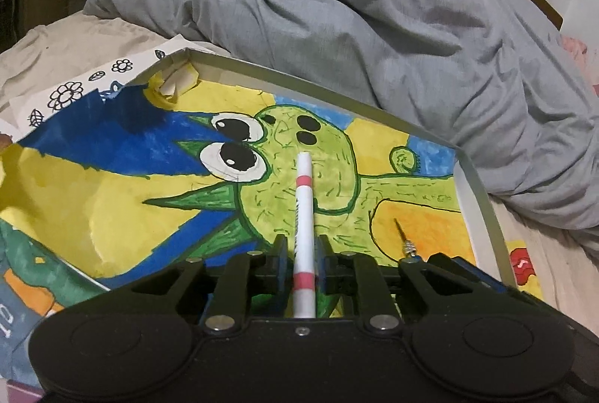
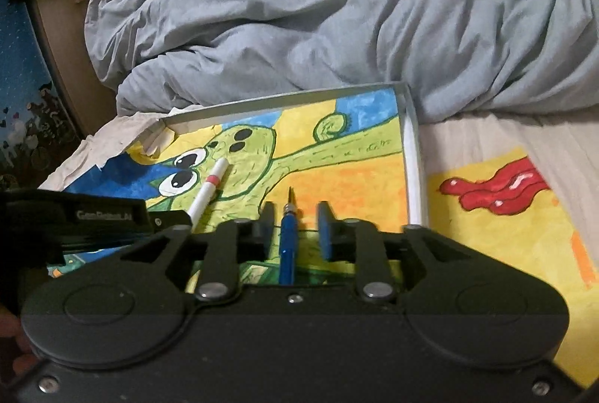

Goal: Organize rigid objects
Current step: 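Lower the marker and pen into the tray and open both grippers, then withdraw both open tools from the tray back over the remaining items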

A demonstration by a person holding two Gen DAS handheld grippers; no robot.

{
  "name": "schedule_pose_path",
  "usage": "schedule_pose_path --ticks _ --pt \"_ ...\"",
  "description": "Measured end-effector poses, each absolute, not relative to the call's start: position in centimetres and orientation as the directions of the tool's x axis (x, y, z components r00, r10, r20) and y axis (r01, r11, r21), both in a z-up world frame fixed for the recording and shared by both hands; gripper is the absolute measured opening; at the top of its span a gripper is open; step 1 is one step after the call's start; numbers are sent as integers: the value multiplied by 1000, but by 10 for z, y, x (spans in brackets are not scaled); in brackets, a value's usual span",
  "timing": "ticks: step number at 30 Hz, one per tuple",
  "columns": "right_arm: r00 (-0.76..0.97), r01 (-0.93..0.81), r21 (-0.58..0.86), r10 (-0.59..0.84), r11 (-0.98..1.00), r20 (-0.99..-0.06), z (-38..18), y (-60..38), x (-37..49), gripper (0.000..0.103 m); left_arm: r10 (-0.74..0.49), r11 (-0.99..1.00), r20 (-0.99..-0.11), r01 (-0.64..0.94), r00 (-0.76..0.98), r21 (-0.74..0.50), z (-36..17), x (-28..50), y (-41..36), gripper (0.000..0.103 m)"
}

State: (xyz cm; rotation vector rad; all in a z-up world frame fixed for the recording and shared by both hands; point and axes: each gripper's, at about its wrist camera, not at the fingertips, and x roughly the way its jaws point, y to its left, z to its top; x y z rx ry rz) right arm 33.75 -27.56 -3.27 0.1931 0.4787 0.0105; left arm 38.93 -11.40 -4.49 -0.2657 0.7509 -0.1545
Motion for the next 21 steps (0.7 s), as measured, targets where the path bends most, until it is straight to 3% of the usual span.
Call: schedule_pose_path --ticks 3,5,10,13,16,21 --pt "898 26 167 51 986 -438 -18 -273 325 49 -229 957 -641 48 733 -287 -35 383 -109 23" --pt "905 22 159 48 987 -423 -8 -271 317 56 -229 956 -625 51 746 -289 -26 375 -104 33" --pt "926 13 143 42 990 -375 19 -266 288 87 -219 949 -562 40 797 -312 2 351 -85 60" --pt "938 7 144 44 990 -343 33 -262 268 98 -207 947 -517 37 831 -318 21 332 -72 73" --pt "948 0 147 47 989 -314 42 -256 244 102 -182 952 -470 35 864 -305 38 308 -60 86" --pt "958 17 125 20 992 -285 43 -244 202 103 -161 958 -412 41 897 -285 55 259 -42 91"
